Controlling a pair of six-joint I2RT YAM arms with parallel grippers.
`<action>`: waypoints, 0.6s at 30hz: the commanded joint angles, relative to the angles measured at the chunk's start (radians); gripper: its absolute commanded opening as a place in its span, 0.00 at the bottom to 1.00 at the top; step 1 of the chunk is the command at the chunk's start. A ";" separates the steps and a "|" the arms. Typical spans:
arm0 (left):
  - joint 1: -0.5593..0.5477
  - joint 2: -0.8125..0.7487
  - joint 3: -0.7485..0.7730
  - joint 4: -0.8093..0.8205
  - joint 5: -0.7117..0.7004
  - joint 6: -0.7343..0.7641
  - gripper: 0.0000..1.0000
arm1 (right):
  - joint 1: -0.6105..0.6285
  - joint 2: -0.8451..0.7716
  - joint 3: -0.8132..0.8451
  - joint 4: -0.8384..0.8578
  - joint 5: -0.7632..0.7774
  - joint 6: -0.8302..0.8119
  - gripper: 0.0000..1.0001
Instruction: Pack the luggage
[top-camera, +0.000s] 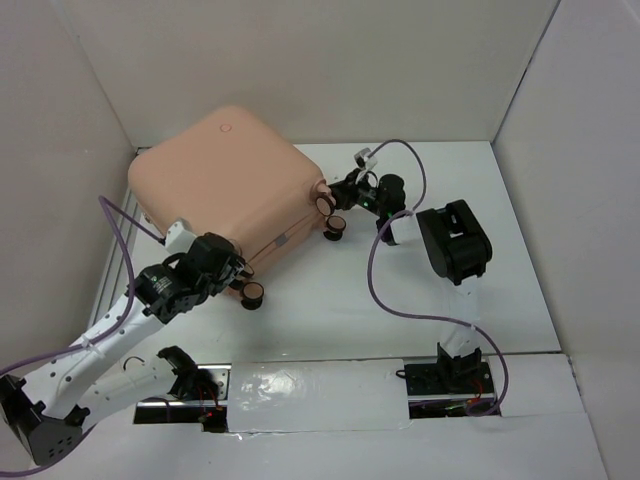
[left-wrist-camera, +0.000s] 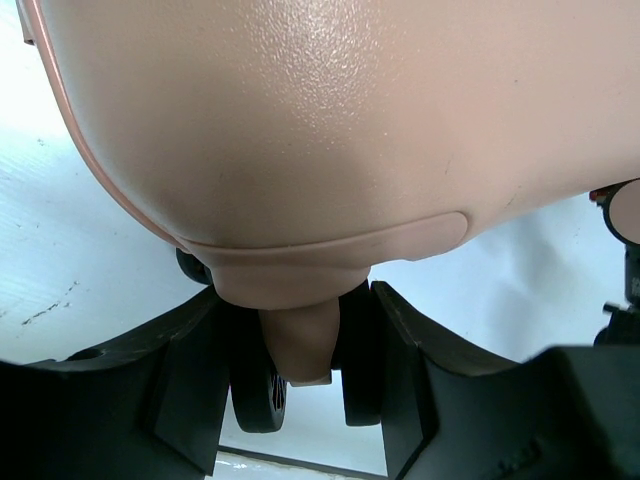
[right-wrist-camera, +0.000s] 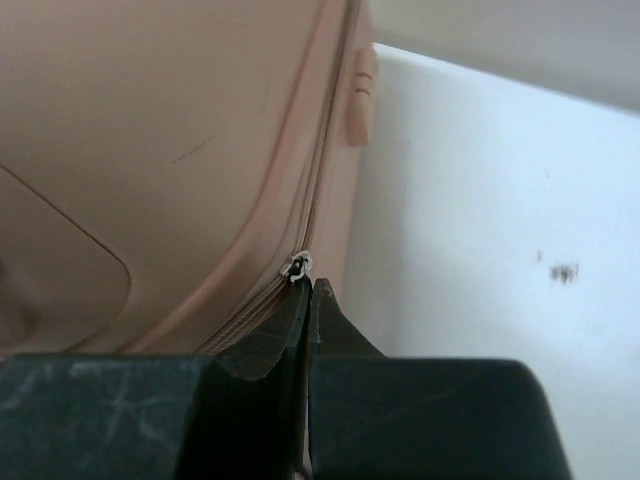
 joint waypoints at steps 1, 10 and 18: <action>0.019 0.036 -0.046 -0.326 -0.065 0.068 0.00 | -0.101 0.098 0.153 0.017 -0.084 -0.182 0.00; 0.019 0.023 -0.013 -0.277 -0.056 0.144 0.00 | 0.000 0.140 0.284 -0.065 -0.062 -0.326 0.00; 0.019 0.060 0.280 -0.264 -0.071 0.337 1.00 | 0.069 -0.021 0.037 0.038 -0.048 -0.322 0.00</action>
